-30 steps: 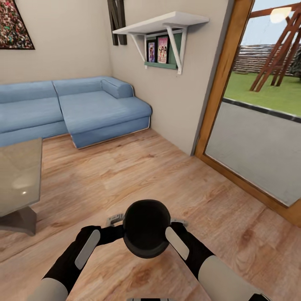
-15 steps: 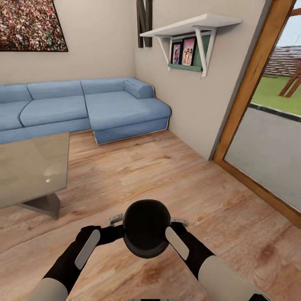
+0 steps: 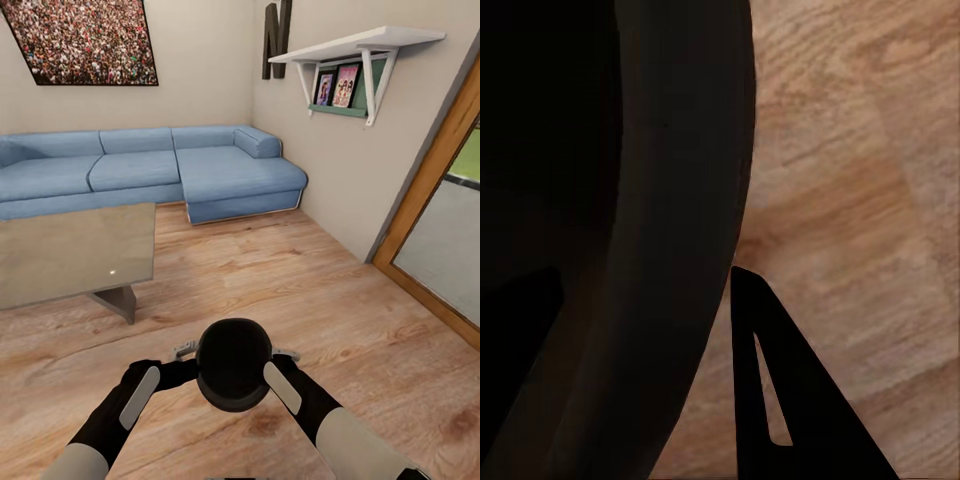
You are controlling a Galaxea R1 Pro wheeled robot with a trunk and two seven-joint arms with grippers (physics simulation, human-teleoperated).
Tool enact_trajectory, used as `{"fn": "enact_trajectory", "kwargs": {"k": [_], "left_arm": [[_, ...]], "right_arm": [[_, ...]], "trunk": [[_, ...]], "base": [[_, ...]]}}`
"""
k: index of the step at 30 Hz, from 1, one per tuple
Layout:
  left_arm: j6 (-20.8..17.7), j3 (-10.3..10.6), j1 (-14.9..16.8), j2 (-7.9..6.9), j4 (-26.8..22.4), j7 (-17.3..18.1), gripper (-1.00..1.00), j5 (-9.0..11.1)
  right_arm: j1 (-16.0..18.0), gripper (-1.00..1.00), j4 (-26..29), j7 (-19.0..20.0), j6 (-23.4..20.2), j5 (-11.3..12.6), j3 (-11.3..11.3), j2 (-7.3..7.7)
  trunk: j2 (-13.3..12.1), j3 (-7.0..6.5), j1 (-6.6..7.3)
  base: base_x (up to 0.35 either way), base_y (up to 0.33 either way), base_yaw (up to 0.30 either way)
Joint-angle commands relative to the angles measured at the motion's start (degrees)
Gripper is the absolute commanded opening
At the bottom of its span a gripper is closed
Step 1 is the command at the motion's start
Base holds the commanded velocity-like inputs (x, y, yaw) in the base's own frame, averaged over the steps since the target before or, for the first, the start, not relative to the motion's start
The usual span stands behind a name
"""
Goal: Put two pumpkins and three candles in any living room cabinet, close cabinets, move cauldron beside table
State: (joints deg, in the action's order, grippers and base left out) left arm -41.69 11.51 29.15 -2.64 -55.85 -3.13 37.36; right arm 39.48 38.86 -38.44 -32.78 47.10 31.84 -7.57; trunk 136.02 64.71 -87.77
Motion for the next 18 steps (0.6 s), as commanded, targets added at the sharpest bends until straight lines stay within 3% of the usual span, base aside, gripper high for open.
{"fn": "enact_trajectory", "kwargs": {"k": [1, 8, 18], "left_arm": [[-0.23, 0.18, 0.03, -0.09, 0.04, -0.43, -1.0, -1.06], [-0.23, 0.18, 0.07, -0.15, 0.04, -0.43, -1.0, -1.06], [-0.23, 0.18, 0.05, -0.21, 0.04, -0.41, -1.0, -1.06]], "right_arm": [[0.07, -1.0, 0.78, -0.53, 0.43, 1.24, 0.77, 0.01], [0.07, -1.0, 0.85, -0.49, 0.43, 1.24, 0.77, 0.01], [0.07, -1.0, 0.86, -0.49, 0.35, 1.24, 0.77, 0.01]], "trunk": [[0.03, 0.01, 0.03], [0.03, -0.19, 0.03], [0.03, -0.21, 0.03]], "base": [[-0.115, 0.155, 0.29], [-0.025, 0.165, 0.267], [0.0, 0.167, 0.022]]}}
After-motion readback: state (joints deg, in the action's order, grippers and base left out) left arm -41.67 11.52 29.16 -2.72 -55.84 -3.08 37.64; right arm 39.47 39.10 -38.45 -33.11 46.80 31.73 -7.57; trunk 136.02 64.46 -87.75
